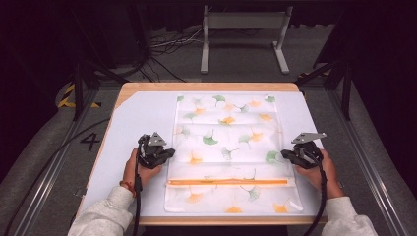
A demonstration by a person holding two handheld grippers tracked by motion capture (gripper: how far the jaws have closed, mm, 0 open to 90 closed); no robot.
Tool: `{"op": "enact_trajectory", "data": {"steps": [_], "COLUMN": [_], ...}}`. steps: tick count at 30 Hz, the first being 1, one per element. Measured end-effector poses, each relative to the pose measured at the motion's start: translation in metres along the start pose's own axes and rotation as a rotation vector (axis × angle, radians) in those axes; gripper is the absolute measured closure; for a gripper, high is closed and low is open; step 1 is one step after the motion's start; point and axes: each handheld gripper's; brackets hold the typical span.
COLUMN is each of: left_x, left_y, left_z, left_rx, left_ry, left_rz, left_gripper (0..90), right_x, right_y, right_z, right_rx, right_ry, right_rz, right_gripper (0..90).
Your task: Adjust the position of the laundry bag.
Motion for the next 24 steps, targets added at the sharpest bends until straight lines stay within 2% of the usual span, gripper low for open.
{"op": "enact_trajectory", "data": {"steps": [10, 16, 24], "left_x": [0.0029, 0.0052, 0.0046], "left_y": [-0.0034, -0.0063, -0.0059], "left_z": [0.0042, 0.0059, 0.0056], "left_rx": [-0.015, -0.01, -0.016], "left_ry": [-0.016, -0.026, -0.02], "left_rz": [-0.007, -0.015, -0.013], "left_gripper": [88.3, 88.3, 88.1], "right_x": [-0.0036, -0.0042, -0.0059], "right_y": [0.0016, 0.0023, 0.0026], "right_z": [0.0044, 0.0064, 0.0061], "right_rx": [-0.004, -0.016, -0.013], "right_ry": [-0.01, -0.013, -0.011], "right_rz": [-0.006, -0.014, -0.023], "right_gripper": [89.0, 88.9, 88.9]}}
Point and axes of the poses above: each handheld gripper's, and its own axes: y roughly backward along the jaws, x roughly out of its top, z roughly to its right, and after that the axes turned 12 degrees about -y, right-handed
